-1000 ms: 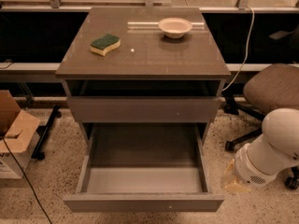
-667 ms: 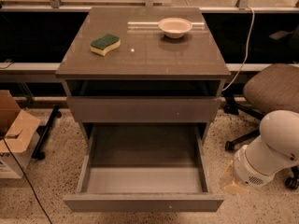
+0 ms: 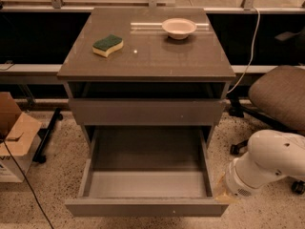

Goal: Close middle drawer

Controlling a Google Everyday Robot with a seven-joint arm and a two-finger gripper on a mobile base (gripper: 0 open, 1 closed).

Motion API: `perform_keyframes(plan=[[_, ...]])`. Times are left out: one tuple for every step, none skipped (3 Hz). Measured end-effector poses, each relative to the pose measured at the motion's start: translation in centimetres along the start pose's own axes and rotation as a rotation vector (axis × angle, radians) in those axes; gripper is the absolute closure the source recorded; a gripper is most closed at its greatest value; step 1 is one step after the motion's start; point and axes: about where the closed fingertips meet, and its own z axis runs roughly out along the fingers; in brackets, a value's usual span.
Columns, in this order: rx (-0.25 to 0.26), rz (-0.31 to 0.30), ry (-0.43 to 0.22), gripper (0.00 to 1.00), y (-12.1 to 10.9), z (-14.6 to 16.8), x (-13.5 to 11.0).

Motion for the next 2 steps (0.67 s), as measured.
perform_keyframes(plan=[[-0.016, 0.007, -0.034, 1.00, -0.2, 4.4, -0.1], [-0.060, 0.037, -0.058, 1.00, -0.2, 8.5, 0.4]])
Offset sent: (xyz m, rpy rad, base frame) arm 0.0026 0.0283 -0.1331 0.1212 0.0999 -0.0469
